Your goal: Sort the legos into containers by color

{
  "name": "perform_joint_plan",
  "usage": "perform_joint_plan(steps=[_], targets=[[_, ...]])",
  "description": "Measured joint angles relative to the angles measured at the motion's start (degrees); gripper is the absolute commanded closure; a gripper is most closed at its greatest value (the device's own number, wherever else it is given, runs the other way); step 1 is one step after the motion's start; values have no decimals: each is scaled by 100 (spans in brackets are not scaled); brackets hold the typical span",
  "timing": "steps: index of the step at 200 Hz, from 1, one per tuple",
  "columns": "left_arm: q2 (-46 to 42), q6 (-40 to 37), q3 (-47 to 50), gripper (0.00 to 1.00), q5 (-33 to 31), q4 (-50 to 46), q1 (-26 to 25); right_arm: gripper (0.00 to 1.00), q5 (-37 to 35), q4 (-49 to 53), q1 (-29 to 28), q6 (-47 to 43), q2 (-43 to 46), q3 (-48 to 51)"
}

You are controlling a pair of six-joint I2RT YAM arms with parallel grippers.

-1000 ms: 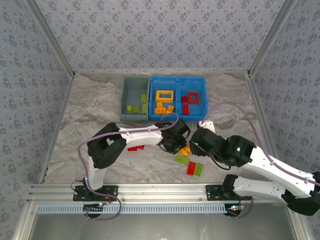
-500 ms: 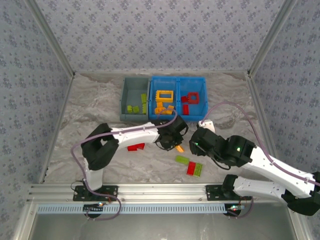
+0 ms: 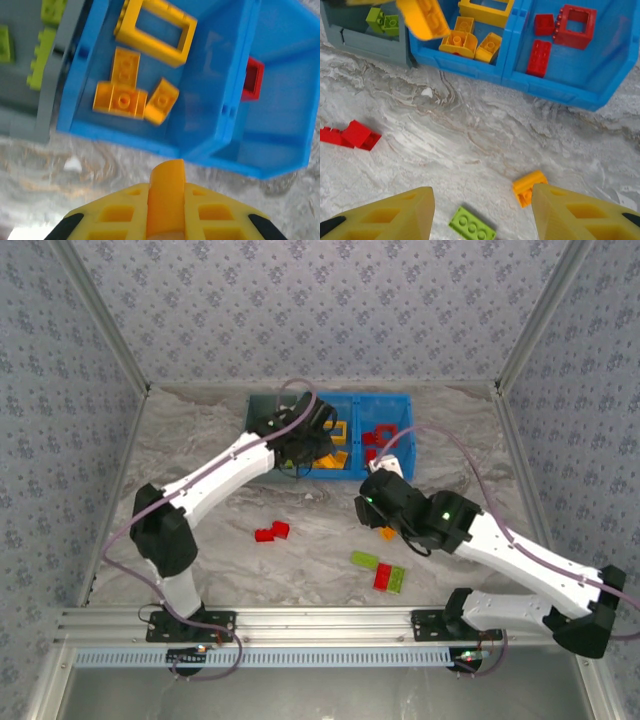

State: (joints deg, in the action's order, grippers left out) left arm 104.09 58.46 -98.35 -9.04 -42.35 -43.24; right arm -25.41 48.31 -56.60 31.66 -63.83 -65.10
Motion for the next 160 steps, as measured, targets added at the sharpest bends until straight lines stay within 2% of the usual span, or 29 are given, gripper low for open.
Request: perform_joint_plan(steps=[34, 72, 104, 136, 151, 160], targets=[[1078, -645, -1001, 87, 0, -120, 188, 43, -271, -389, 50, -76, -463, -107], [2052, -1008, -1849, 87, -2, -173, 238, 42, -452, -931, 87, -133, -841, -111], [2514, -1134, -2385, 86, -50, -293, 278, 42, -494, -1178, 125, -127, -1080, -293], [2697, -1152, -2494, 85, -90, -295, 358, 42, -505, -1318, 125, -127, -1106, -396], [2767, -1154, -2496, 82, -90, -297, 400, 42, -505, -1327, 125, -122, -1108, -396], [2809, -1154, -2496, 76, -87, -297, 428, 42, -505, -1331, 125, -109, -1108, -396]])
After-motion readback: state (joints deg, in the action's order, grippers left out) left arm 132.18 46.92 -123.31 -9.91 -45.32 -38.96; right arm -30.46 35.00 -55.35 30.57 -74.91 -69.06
